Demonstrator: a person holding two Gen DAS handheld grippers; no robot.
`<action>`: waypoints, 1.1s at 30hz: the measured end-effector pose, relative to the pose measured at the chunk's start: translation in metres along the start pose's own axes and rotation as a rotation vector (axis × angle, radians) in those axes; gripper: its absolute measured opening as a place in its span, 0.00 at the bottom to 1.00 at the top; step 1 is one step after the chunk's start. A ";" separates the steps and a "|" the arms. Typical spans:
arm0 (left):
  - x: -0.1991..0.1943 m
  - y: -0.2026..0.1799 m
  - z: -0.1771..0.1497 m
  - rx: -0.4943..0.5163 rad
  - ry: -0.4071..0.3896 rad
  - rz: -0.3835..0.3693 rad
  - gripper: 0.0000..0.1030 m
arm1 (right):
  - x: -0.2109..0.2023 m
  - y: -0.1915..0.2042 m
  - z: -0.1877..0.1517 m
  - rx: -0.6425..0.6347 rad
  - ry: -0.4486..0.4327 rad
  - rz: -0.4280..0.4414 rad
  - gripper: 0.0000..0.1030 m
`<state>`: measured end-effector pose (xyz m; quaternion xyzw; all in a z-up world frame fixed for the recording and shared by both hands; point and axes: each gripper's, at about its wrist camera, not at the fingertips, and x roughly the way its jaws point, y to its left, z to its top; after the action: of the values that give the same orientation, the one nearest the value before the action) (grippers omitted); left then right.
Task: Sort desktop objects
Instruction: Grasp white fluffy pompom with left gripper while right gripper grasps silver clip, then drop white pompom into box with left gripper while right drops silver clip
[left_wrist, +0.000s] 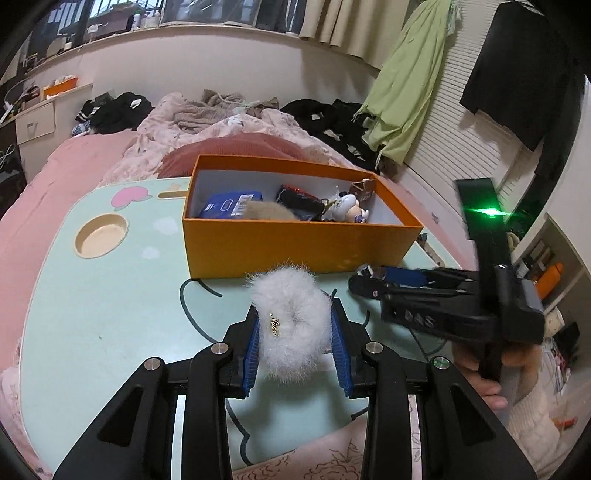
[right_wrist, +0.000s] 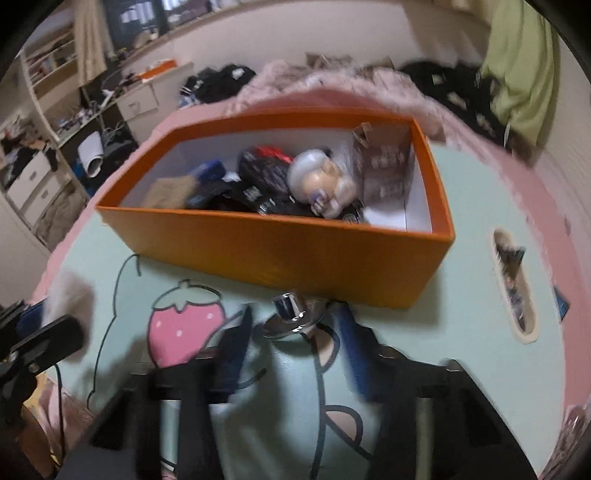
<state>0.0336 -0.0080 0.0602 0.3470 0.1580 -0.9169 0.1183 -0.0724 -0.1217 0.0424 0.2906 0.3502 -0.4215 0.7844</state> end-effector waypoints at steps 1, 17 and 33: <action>0.001 -0.001 0.000 0.003 0.000 -0.001 0.34 | 0.000 -0.001 -0.002 -0.003 -0.001 0.005 0.26; 0.008 -0.026 0.070 0.032 -0.042 0.001 0.34 | -0.064 -0.024 0.048 0.022 -0.194 0.161 0.26; 0.041 0.010 0.063 -0.076 -0.026 0.034 0.72 | -0.051 -0.042 0.025 0.075 -0.202 0.090 0.67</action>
<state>-0.0311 -0.0445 0.0749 0.3331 0.1853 -0.9124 0.1489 -0.1217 -0.1374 0.0905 0.2914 0.2399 -0.4259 0.8223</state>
